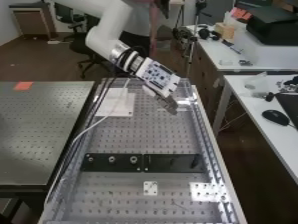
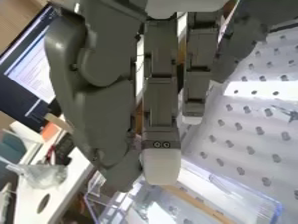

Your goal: Grab the chopstick and place it in the clear container

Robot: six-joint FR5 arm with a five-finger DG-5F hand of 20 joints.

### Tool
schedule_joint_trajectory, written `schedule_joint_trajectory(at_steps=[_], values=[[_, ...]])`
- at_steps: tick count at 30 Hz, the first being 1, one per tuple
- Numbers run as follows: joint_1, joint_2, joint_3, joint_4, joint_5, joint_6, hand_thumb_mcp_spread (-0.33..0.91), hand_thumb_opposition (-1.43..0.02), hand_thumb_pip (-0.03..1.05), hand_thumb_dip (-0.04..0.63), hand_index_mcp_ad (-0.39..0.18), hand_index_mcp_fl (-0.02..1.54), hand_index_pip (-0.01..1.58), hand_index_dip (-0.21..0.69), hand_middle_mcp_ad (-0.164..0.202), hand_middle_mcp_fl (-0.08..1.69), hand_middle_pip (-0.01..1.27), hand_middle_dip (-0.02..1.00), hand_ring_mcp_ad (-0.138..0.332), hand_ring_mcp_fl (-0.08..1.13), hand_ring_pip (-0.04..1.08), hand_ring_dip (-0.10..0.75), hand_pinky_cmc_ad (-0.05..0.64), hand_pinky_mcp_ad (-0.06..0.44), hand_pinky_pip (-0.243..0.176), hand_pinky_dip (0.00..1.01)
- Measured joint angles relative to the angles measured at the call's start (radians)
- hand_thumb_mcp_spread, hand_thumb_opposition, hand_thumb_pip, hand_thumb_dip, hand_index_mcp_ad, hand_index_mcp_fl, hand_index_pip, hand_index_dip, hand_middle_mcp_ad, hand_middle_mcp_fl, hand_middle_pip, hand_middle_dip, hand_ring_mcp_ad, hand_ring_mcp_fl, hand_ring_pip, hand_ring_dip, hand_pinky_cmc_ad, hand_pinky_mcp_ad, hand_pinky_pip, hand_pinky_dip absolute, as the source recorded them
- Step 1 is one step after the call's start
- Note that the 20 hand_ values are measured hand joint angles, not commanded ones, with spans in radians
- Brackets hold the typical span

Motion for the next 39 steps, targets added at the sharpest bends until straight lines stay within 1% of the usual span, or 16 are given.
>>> schedule_joint_trajectory(at_steps=[3, 6, 12, 15, 16, 19, 24, 26, 29, 32, 33, 35, 36, 37, 38, 39], values=[[-0.005, -0.013, 0.02, -0.019, -0.003, 0.005, 0.63, -1.12, 0.42, 0.293, -0.148, 1.48, 0.0, 0.414, 0.0, 1.68, 0.16, 0.64, 0.133, 0.71, 0.1, 0.328, 0.447, 0.201, 0.04, 0.36], [-0.01, -0.024, 0.037, -0.038, -0.008, 0.008, 0.63, -1.12, 0.42, 0.293, -0.148, 1.48, 0.01, 0.417, 0.0, 1.68, 0.16, 0.64, 0.133, 0.71, 0.1, 0.332, 0.449, 0.197, 0.035, 0.37], [-0.016, -0.048, 0.066, -0.073, -0.027, 0.012, 0.63, -1.12, 0.42, 0.29, -0.148, 1.48, 0.01, 0.417, 0.0, 1.68, 0.16, 0.63, 0.133, 0.71, 0.1, 0.332, 0.447, 0.201, 0.035, 0.38], [-0.018, -0.06, 0.077, -0.091, -0.033, 0.02, 0.63, -1.13, 0.42, 0.293, -0.145, 1.48, 0.01, 0.417, 0.0, 1.68, 0.16, 0.63, 0.133, 0.7, 0.1, 0.332, 0.433, 0.201, 0.035, 0.38], [-0.018, -0.066, 0.081, -0.1, -0.036, 0.023, 0.63, -1.12, 0.43, 0.293, -0.145, 1.51, 0.01, 0.433, 0.0, 1.69, 0.16, 0.63, 0.129, 0.7, 0.1, 0.332, 0.435, 0.202, 0.033, 0.39], [-0.02, -0.074, 0.088, -0.114, -0.044, 0.027, 0.61, -1.12, 0.43, 0.293, -0.148, 1.51, 0.0, 0.435, 0.0, 1.69, 0.16, 0.63, 0.129, 0.7, 0.1, 0.332, 0.435, 0.209, 0.037, 0.4], [-0.021, -0.083, 0.094, -0.121, -0.056, 0.029, 0.61, -1.13, 0.43, 0.293, -0.145, 1.53, 0.0, 0.431, 0.0, 1.68, 0.16, 0.63, 0.133, 0.7, 0.1, 0.332, 0.435, 0.211, 0.037, 0.4], [-0.02, -0.084, 0.094, -0.118, -0.06, 0.027, 0.62, -1.13, 0.43, 0.293, -0.148, 1.53, 0.0, 0.431, 0.0, 1.68, 0.16, 0.63, 0.133, 0.7, 0.1, 0.332, 0.435, 0.211, 0.019, 0.39], [-0.019, -0.083, 0.094, -0.113, -0.067, 0.021, 0.62, -1.13, 0.43, 0.293, -0.148, 1.53, -0.01, 0.435, 0.0, 1.68, 0.16, 0.63, 0.133, 0.69, 0.1, 0.332, 0.435, 0.211, 0.019, 0.4], [-0.02, -0.082, 0.096, -0.112, -0.087, 0.014, 0.61, -1.13, 0.44, 0.293, -0.148, 1.53, -0.01, 0.443, 0.0, 1.63, 0.16, 0.63, 0.134, 0.68, 0.1, 0.332, 0.435, 0.215, 0.019, 0.43], [-0.021, -0.082, 0.098, -0.115, -0.099, 0.01, 0.59, -1.12, 0.44, 0.293, -0.148, 1.52, -0.01, 0.445, 0.0, 1.6, 0.16, 0.63, 0.134, 0.68, 0.09, 0.332, 0.429, 0.215, 0.017, 0.45], [-0.023, -0.082, 0.101, -0.118, -0.119, 0.003, 0.58, -1.08, 0.47, 0.291, -0.145, 1.47, -0.01, 0.454, 0.0, 1.54, 0.16, 0.63, 0.131, 0.61, 0.09, 0.332, 0.429, 0.215, 0.017, 0.47], [-0.024, -0.082, 0.102, -0.12, -0.13, -0.002, 0.55, -1.03, 0.51, 0.295, -0.145, 1.4, -0.01, 0.45, 0.007, 1.49, 0.15, 0.63, 0.127, 0.58, 0.09, 0.332, 0.424, 0.216, 0.014, 0.5], [-0.024, -0.082, 0.103, -0.121, -0.135, -0.005, 0.53, -0.99, 0.54, 0.304, -0.148, 1.32, -0.01, 0.45, 0.019, 1.41, 0.14, 0.63, 0.138, 0.55, 0.08, 0.332, 0.417, 0.215, 0.01, 0.52], [-0.025, -0.082, 0.103, -0.121, -0.137, -0.006, 0.52, -0.97, 0.54, 0.304, -0.148, 1.29, -0.01, 0.449, 0.021, 1.38, 0.13, 0.63, 0.133, 0.54, 0.09, 0.332, 0.417, 0.216, 0.0, 0.54], [-0.025, -0.082, 0.103, -0.122, -0.14, -0.007, 0.5, -0.95, 0.54, 0.304, -0.148, 1.25, -0.01, 0.452, 0.017, 1.34, 0.13, 0.62, 0.138, 0.53, 0.09, 0.332, 0.417, 0.218, -0.014, 0.56]])
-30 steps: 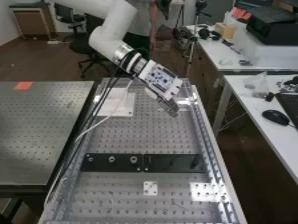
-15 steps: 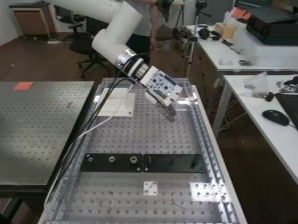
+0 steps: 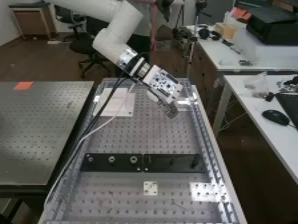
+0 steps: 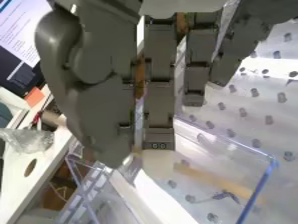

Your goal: Grab the chopstick and place it in the clear container

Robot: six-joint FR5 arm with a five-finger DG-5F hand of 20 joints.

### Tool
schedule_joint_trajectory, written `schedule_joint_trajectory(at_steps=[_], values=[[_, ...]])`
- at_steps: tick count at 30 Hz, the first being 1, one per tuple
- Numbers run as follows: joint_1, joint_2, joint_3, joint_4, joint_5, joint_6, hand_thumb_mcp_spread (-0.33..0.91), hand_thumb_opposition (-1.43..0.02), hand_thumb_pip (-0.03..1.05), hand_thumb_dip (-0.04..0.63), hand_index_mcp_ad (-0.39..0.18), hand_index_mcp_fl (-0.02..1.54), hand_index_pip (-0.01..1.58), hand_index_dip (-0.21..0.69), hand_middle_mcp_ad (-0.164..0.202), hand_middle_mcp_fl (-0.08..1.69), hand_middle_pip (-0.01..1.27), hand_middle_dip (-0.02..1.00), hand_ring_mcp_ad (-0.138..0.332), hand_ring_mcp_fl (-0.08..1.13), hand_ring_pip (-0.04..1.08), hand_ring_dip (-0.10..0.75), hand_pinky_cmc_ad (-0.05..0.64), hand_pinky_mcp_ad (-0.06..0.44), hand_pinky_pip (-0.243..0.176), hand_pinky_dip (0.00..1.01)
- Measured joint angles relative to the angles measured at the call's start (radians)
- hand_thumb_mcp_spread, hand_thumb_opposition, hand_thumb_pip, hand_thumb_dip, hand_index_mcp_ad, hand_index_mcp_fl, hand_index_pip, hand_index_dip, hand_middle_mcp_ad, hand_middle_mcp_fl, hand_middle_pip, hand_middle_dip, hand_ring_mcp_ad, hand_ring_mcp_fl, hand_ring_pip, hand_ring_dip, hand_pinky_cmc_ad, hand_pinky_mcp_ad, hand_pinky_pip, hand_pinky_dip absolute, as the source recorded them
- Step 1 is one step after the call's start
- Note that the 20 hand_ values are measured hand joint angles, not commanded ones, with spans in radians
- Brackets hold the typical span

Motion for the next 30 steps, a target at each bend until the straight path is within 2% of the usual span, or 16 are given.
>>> schedule_joint_trajectory(at_steps=[1, 4, 8, 11, 14, 15, 16, 21, 22, 25, 30], values=[[0.0, 0.0, 0.0, 0.0, -0.002, 0.0, 0.48, -0.93, 0.54, 0.304, -0.148, 1.2, -0.01, 0.449, 0.012, 1.33, 0.13, 0.61, 0.138, 0.51, 0.09, 0.332, 0.415, 0.215, -0.035, 0.6], [0.0, 0.001, -0.001, -0.001, -0.004, -0.002, 0.47, -0.88, 0.55, 0.305, -0.145, 1.08, 0.0, 0.445, 0.007, 1.3, 0.13, 0.6, 0.143, 0.48, 0.09, 0.34, 0.419, 0.215, -0.061, 0.65], [-0.001, 0.005, -0.007, 0.003, -0.002, -0.003, 0.46, -0.87, 0.57, 0.304, -0.145, 0.99, 0.01, 0.44, 0.009, 1.27, 0.13, 0.59, 0.152, 0.45, 0.09, 0.342, 0.419, 0.215, -0.099, 0.69], [0.0, 0.009, -0.011, 0.003, -0.002, -0.006, 0.46, -0.85, 0.57, 0.307, -0.148, 0.95, 0.01, 0.429, 0.003, 1.23, 0.14, 0.59, 0.155, 0.43, 0.09, 0.342, 0.41, 0.216, -0.101, 0.71], [0.0, 0.023, -0.023, 0.014, 0.001, -0.01, 0.44, -0.83, 0.57, 0.307, -0.148, 0.89, 0.01, 0.428, 0.01, 1.12, 0.13, 0.58, 0.148, 0.4, 0.09, 0.342, 0.4, 0.216, -0.113, 0.78], [-0.001, 0.035, -0.035, 0.027, 0.003, -0.013, 0.43, -0.83, 0.57, 0.307, -0.148, 0.89, 0.01, 0.428, 0.009, 1.08, 0.13, 0.58, 0.152, 0.36, 0.08, 0.33, 0.4, 0.216, -0.112, 0.8], [-0.001, 0.051, -0.051, 0.044, 0.008, -0.018, 0.43, -0.82, 0.57, 0.307, -0.148, 0.88, 0.03, 0.428, 0.026, 1.04, 0.13, 0.58, 0.169, 0.34, 0.06, 0.33, 0.403, 0.215, -0.113, 0.81], [-0.006, 0.139, -0.143, 0.136, 0.035, -0.047, 0.41, -0.82, 0.57, 0.307, -0.147, 0.83, 0.03, 0.41, 0.024, 0.99, 0.12, 0.57, 0.166, 0.32, 0.06, 0.33, 0.4, 0.218, -0.113, 0.85], [-0.007, 0.154, -0.158, 0.149, 0.04, -0.053, 0.41, -0.81, 0.57, 0.307, -0.148, 0.83, 0.03, 0.41, 0.026, 0.94, 0.12, 0.57, 0.166, 0.3, 0.06, 0.335, 0.403, 0.215, -0.112, 0.85], [-0.015, 0.226, -0.229, 0.209, 0.067, -0.089, 0.41, -0.8, 0.57, 0.307, -0.143, 0.82, 0.03, 0.41, 0.024, 0.94, 0.12, 0.57, 0.187, 0.28, 0.06, 0.33, 0.407, 0.215, -0.112, 0.85], [-0.033, 0.323, -0.308, 0.278, 0.096, -0.166, 0.41, -0.8, 0.57, 0.29, -0.14, 0.8, 0.03, 0.405, 0.028, 0.89, 0.13, 0.57, 0.185, 0.26, 0.06, 0.333, 0.412, 0.216, -0.124, 0.84]])
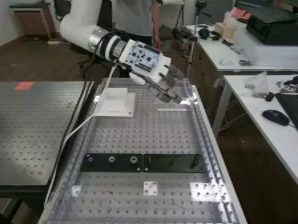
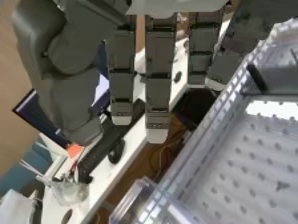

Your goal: Grab the chopstick and place it in the clear container

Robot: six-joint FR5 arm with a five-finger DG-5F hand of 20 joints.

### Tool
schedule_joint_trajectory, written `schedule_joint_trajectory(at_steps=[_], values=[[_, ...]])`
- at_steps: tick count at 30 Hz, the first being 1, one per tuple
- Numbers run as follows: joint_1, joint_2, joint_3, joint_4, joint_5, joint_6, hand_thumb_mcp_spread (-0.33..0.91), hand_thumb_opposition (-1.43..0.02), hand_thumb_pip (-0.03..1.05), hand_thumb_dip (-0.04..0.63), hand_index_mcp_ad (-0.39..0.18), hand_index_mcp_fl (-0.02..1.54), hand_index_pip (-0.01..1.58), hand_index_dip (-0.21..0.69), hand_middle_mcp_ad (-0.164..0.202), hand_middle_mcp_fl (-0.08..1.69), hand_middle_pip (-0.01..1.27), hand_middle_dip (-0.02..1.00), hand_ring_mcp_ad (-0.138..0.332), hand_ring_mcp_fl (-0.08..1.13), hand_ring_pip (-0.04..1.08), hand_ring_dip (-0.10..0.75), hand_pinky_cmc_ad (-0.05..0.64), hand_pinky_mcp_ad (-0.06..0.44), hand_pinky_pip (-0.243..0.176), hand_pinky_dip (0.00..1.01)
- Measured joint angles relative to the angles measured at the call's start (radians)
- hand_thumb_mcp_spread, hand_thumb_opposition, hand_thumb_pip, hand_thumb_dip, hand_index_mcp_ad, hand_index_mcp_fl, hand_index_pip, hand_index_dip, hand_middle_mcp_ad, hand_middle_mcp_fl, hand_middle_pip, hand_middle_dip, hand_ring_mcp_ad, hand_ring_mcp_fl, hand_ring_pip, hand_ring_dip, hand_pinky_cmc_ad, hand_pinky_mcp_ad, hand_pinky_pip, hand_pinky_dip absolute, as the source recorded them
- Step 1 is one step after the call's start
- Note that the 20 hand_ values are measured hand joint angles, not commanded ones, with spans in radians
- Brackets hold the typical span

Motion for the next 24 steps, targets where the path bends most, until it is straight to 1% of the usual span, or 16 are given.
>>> schedule_joint_trajectory(at_steps=[2, 6, 7, 8, 10, 11, 12, 13, 14, 16, 17, 19, 20, 21, 22, 24], values=[[-0.01, 0.036, -0.026, 0.025, 0.003, -0.043, 0.41, -0.79, 0.57, 0.293, -0.138, 0.8, 0.04, 0.407, 0.028, 0.89, 0.13, 0.57, 0.188, 0.26, 0.06, 0.342, 0.412, 0.216, -0.124, 0.83], [-0.042, 0.117, -0.086, 0.098, -0.018, -0.159, 0.41, -0.79, 0.56, 0.291, -0.136, 0.8, 0.04, 0.407, 0.028, 0.88, 0.13, 0.57, 0.188, 0.26, 0.06, 0.34, 0.412, 0.216, -0.124, 0.82], [-0.054, 0.139, -0.102, 0.121, -0.036, -0.196, 0.4, -0.79, 0.53, 0.278, -0.136, 0.79, 0.04, 0.407, 0.028, 0.83, 0.13, 0.57, 0.185, 0.26, 0.06, 0.34, 0.414, 0.216, -0.124, 0.8], [-0.059, 0.147, -0.108, 0.131, -0.044, -0.212, 0.41, -0.79, 0.51, 0.278, -0.136, 0.76, 0.04, 0.407, 0.03, 0.82, 0.12, 0.57, 0.182, 0.25, 0.06, 0.337, 0.405, 0.216, -0.124, 0.8], [-0.084, 0.178, -0.134, 0.172, -0.088, -0.29, 0.4, -0.77, 0.48, 0.255, -0.138, 0.72, 0.04, 0.407, 0.042, 0.77, 0.11, 0.57, 0.183, 0.26, 0.06, 0.342, 0.414, 0.216, -0.124, 0.8], [-0.088, 0.183, -0.14, 0.181, -0.098, -0.307, 0.38, -0.77, 0.44, 0.243, -0.138, 0.69, 0.04, 0.407, 0.04, 0.72, 0.1, 0.57, 0.188, 0.25, 0.06, 0.342, 0.412, 0.216, -0.124, 0.8], [-0.099, 0.195, -0.152, 0.202, -0.121, -0.343, 0.38, -0.77, 0.42, 0.234, -0.136, 0.67, 0.03, 0.407, 0.049, 0.69, 0.1, 0.57, 0.19, 0.23, 0.06, 0.342, 0.414, 0.216, -0.124, 0.79], [-0.108, 0.205, -0.162, 0.22, -0.145, -0.368, 0.37, -0.76, 0.41, 0.213, -0.138, 0.61, 0.03, 0.407, 0.059, 0.62, 0.09, 0.57, 0.195, 0.23, 0.06, 0.342, 0.415, 0.216, -0.124, 0.79], [-0.115, 0.212, -0.169, 0.232, -0.165, -0.384, 0.37, -0.76, 0.4, 0.195, -0.138, 0.57, 0.02, 0.407, 0.058, 0.57, 0.09, 0.57, 0.199, 0.21, 0.06, 0.342, 0.415, 0.215, -0.12, 0.79], [-0.137, 0.232, -0.188, 0.265, -0.227, -0.439, 0.34, -0.74, 0.36, 0.162, -0.138, 0.49, 0.02, 0.407, 0.058, 0.46, 0.09, 0.53, 0.206, 0.18, 0.07, 0.342, 0.429, 0.216, -0.113, 0.79], [-0.142, 0.236, -0.191, 0.271, -0.236, -0.453, 0.33, -0.75, 0.36, 0.152, -0.138, 0.47, 0.02, 0.407, 0.061, 0.43, 0.09, 0.52, 0.204, 0.16, 0.07, 0.342, 0.429, 0.232, -0.112, 0.79], [-0.166, 0.255, -0.208, 0.301, -0.269, -0.523, 0.33, -0.75, 0.36, 0.133, -0.136, 0.4, 0.02, 0.405, 0.063, 0.38, 0.09, 0.48, 0.208, 0.11, 0.07, 0.326, 0.429, 0.246, -0.112, 0.78], [-0.171, 0.259, -0.211, 0.307, -0.275, -0.54, 0.33, -0.73, 0.36, 0.117, -0.138, 0.36, 0.02, 0.398, 0.075, 0.38, 0.09, 0.46, 0.209, 0.1, 0.07, 0.312, 0.433, 0.265, -0.112, 0.76], [-0.182, 0.268, -0.217, 0.319, -0.29, -0.58, 0.33, -0.73, 0.36, 0.115, -0.138, 0.34, 0.02, 0.394, 0.075, 0.36, 0.09, 0.45, 0.209, 0.08, 0.07, 0.311, 0.429, 0.265, -0.112, 0.75], [-0.19, 0.275, -0.222, 0.326, -0.3, -0.614, 0.34, -0.73, 0.36, 0.103, -0.138, 0.32, 0.02, 0.387, 0.075, 0.29, 0.09, 0.42, 0.206, 0.08, 0.07, 0.295, 0.429, 0.269, -0.112, 0.72], [-0.205, 0.287, -0.227, 0.335, -0.319, -0.674, 0.31, -0.71, 0.36, 0.086, -0.138, 0.29, 0.02, 0.372, 0.075, 0.24, 0.09, 0.41, 0.209, 0.05, 0.07, 0.281, 0.429, 0.281, -0.113, 0.69]])
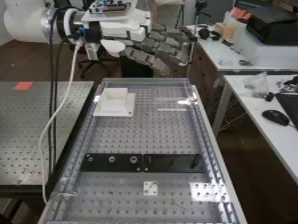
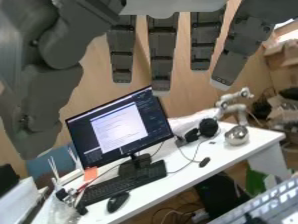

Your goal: Grab the chopstick and place it in the clear container

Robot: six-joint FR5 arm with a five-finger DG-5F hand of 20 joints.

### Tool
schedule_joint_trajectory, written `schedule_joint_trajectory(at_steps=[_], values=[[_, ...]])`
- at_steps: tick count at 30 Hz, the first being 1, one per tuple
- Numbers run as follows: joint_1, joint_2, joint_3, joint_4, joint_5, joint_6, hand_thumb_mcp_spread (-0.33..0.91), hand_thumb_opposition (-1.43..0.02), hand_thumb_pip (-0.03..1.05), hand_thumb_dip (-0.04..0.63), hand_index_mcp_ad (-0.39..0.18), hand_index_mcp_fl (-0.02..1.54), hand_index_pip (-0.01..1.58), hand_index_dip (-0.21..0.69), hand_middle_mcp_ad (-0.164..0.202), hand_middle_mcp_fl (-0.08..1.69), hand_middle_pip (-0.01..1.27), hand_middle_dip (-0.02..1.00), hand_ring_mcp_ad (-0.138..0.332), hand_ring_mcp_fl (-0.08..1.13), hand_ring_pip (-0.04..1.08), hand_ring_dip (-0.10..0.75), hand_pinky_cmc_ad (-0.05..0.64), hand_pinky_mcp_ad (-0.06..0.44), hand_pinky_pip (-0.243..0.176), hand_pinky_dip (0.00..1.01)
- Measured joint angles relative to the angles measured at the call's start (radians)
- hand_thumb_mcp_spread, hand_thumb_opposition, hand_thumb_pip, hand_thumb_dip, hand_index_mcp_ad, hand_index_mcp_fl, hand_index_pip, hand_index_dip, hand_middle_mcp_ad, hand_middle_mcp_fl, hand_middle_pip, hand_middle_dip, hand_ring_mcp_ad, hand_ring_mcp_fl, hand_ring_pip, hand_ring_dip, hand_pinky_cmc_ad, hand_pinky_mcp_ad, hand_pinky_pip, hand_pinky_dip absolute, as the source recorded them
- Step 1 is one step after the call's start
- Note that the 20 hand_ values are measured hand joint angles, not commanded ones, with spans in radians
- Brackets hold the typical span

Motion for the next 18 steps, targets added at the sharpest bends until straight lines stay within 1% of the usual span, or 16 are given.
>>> schedule_joint_trajectory(at_steps=[1, 2, 3, 4, 5, 6, 7, 8, 10, 12, 13, 15, 16, 18], values=[[-0.009, 0.007, -0.003, 0.004, -0.011, -0.036, 0.3, -0.71, 0.36, 0.086, -0.138, 0.26, 0.02, 0.361, 0.077, 0.23, 0.09, 0.41, 0.209, 0.03, 0.09, 0.272, 0.429, 0.281, -0.112, 0.68], [-0.013, 0.01, -0.004, 0.006, -0.016, -0.051, 0.3, -0.71, 0.36, 0.086, -0.136, 0.25, 0.04, 0.365, 0.079, 0.23, 0.09, 0.41, 0.206, 0.03, 0.08, 0.265, 0.429, 0.279, -0.112, 0.67], [-0.024, 0.018, -0.006, 0.009, -0.033, -0.088, 0.29, -0.71, 0.36, 0.086, -0.136, 0.24, 0.04, 0.36, 0.087, 0.24, 0.11, 0.41, 0.204, 0.02, 0.09, 0.264, 0.429, 0.279, -0.112, 0.66], [-0.034, 0.024, -0.008, 0.011, -0.052, -0.118, 0.28, -0.71, 0.36, 0.07, -0.136, 0.22, 0.04, 0.346, 0.087, 0.22, 0.11, 0.39, 0.208, 0.01, 0.09, 0.25, 0.429, 0.281, -0.112, 0.64], [-0.039, 0.028, -0.009, 0.012, -0.063, -0.134, 0.28, -0.71, 0.35, 0.054, -0.138, 0.21, 0.04, 0.333, 0.087, 0.17, 0.11, 0.38, 0.208, 0.01, 0.09, 0.239, 0.429, 0.281, -0.112, 0.62], [-0.047, 0.035, -0.011, 0.013, -0.078, -0.158, 0.27, -0.71, 0.35, 0.052, -0.138, 0.21, 0.04, 0.328, 0.087, 0.13, 0.11, 0.37, 0.208, 0.01, 0.09, 0.227, 0.429, 0.281, -0.113, 0.61], [-0.056, 0.043, -0.013, 0.012, -0.09, -0.191, 0.27, -0.7, 0.36, 0.052, -0.138, 0.21, 0.05, 0.332, 0.086, 0.14, 0.1, 0.36, 0.208, 0.01, 0.09, 0.223, 0.431, 0.281, -0.113, 0.59], [-0.058, 0.044, -0.014, 0.011, -0.092, -0.195, 0.27, -0.7, 0.36, 0.052, -0.138, 0.19, 0.05, 0.332, 0.086, 0.14, 0.11, 0.36, 0.208, 0.01, 0.08, 0.209, 0.447, 0.281, -0.113, 0.58], [-0.076, 0.057, -0.016, 0.004, -0.114, -0.237, 0.27, -0.7, 0.36, 0.051, -0.138, 0.16, 0.05, 0.325, 0.087, 0.14, 0.12, 0.35, 0.208, 0.01, 0.09, 0.197, 0.447, 0.281, -0.115, 0.56], [-0.09, 0.064, -0.016, -0.005, -0.137, -0.251, 0.26, -0.7, 0.37, 0.04, -0.138, 0.16, 0.05, 0.314, 0.086, 0.14, 0.12, 0.34, 0.208, 0.01, 0.09, 0.197, 0.445, 0.281, -0.119, 0.54], [-0.099, 0.067, -0.016, -0.012, -0.152, -0.255, 0.26, -0.7, 0.37, 0.037, -0.138, 0.16, 0.05, 0.309, 0.087, 0.14, 0.12, 0.33, 0.208, 0.01, 0.08, 0.18, 0.445, 0.278, -0.122, 0.52], [-0.114, 0.071, -0.015, -0.023, -0.178, -0.261, 0.24, -0.7, 0.37, 0.033, -0.138, 0.12, 0.05, 0.297, 0.086, 0.14, 0.12, 0.31, 0.208, 0.01, 0.09, 0.18, 0.447, 0.279, -0.124, 0.51], [-0.12, 0.072, -0.015, -0.027, -0.191, -0.264, 0.24, -0.69, 0.38, 0.035, -0.136, 0.11, 0.07, 0.297, 0.087, 0.13, 0.12, 0.31, 0.208, 0.01, 0.09, 0.18, 0.463, 0.278, -0.124, 0.5], [-0.136, 0.075, -0.013, -0.039, -0.223, -0.273, 0.24, -0.69, 0.39, 0.031, -0.138, 0.11, 0.07, 0.291, 0.086, 0.13, 0.13, 0.32, 0.208, 0.01, 0.09, 0.18, 0.468, 0.278, -0.124, 0.5]])
